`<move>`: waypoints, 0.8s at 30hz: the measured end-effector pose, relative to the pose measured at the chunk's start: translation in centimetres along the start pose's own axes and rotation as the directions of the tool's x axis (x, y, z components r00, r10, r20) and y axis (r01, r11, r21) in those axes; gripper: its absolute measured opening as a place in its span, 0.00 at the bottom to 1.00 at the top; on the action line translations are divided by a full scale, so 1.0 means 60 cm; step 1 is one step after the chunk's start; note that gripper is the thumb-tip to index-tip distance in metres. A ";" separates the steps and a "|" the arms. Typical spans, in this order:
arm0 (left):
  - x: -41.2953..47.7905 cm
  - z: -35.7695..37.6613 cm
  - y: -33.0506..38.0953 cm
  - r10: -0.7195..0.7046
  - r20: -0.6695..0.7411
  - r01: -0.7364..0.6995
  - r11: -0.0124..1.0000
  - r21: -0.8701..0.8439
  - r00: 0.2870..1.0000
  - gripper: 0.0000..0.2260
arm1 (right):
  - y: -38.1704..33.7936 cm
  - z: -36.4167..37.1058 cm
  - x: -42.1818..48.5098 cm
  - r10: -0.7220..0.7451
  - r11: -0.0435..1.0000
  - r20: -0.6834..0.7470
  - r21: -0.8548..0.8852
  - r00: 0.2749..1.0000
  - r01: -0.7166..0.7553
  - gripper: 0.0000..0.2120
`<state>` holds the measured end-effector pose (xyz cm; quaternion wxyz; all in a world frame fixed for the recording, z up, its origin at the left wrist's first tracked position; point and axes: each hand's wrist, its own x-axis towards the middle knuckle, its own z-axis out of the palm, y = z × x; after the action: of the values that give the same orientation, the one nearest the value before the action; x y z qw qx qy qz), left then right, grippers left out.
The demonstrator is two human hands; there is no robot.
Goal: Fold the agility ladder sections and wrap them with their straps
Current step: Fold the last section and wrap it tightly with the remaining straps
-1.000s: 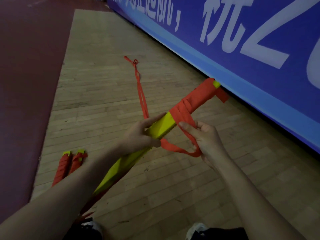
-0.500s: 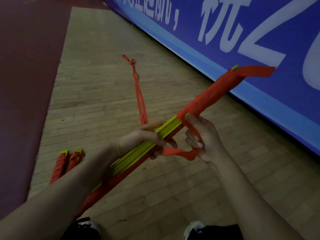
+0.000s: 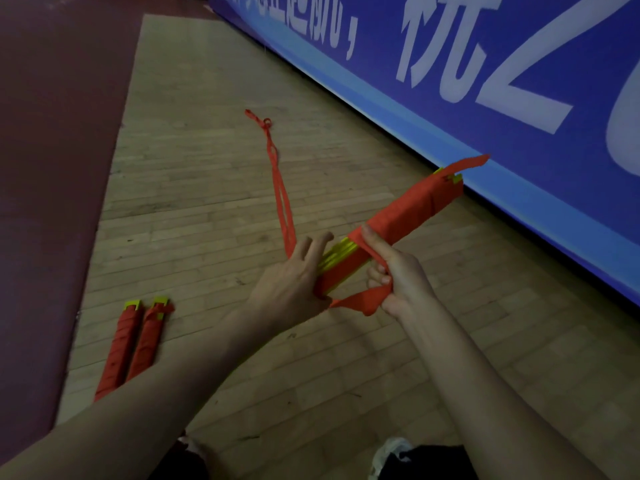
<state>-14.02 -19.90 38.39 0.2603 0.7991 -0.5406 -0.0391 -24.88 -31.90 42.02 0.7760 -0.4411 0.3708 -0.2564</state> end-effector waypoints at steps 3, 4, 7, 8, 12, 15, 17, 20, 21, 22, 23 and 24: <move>-0.005 0.003 -0.002 0.100 -0.050 -0.090 0.983 0.158 0.994 0.42 | -0.001 0.001 0.000 0.008 1.000 -0.015 0.014 1.000 -0.008 0.16; -0.007 0.001 0.002 0.117 -0.074 -0.095 0.962 0.258 0.990 0.42 | -0.001 0.001 0.001 0.009 1.000 -0.021 0.013 1.000 -0.009 0.16; -0.010 -0.009 0.011 0.105 -0.096 -0.060 0.919 0.390 0.990 0.40 | -0.006 0.001 0.000 0.013 1.000 -0.015 -0.011 1.000 -0.013 0.16; -0.010 -0.014 0.011 0.085 -0.084 -0.046 0.921 0.386 0.993 0.39 | -0.008 -0.001 -0.002 0.010 0.999 0.000 -0.048 1.000 -0.010 0.16; -0.002 -0.021 -0.003 -0.019 -0.032 0.025 0.979 0.200 0.999 0.41 | -0.010 0.000 -0.009 -0.020 0.981 0.119 -0.187 0.993 0.042 0.11; 0.008 -0.026 -0.015 -0.084 -0.020 0.084 0.996 0.001 0.996 0.42 | -0.003 0.007 -0.012 -0.025 0.973 0.148 -0.224 0.989 0.058 0.16; 0.014 -0.034 -0.025 -0.112 -0.011 0.110 0.986 -0.125 0.994 0.43 | -0.001 0.013 -0.018 -0.047 0.959 0.135 -0.270 0.990 0.082 0.19; 0.014 -0.050 -0.028 -0.129 -0.011 0.117 0.931 -0.347 0.992 0.43 | -0.003 0.015 -0.029 -0.097 0.955 0.156 -0.264 0.983 0.136 0.15; 0.013 -0.056 -0.025 -0.149 -0.004 0.135 0.905 -0.405 0.989 0.42 | -0.005 0.018 -0.035 -0.111 0.951 0.157 -0.269 0.981 0.151 0.14; 0.013 -0.062 -0.024 -0.168 0.007 0.154 0.885 -0.440 0.986 0.40 | -0.006 0.017 -0.038 -0.122 0.949 0.166 -0.270 0.979 0.164 0.13; 0.013 -0.067 -0.023 -0.186 0.022 0.174 0.865 -0.470 0.982 0.39 | -0.008 0.019 -0.043 -0.126 0.947 0.175 -0.273 0.977 0.171 0.12; 0.014 -0.071 -0.023 -0.197 0.035 0.188 0.845 -0.501 0.980 0.38 | -0.010 0.020 -0.047 -0.134 0.945 0.182 -0.272 0.974 0.181 0.12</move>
<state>-11.04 -18.67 41.60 0.4584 0.7544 -0.4266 -0.1968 -25.64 -29.54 43.96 0.7084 -0.5963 0.3034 -0.2246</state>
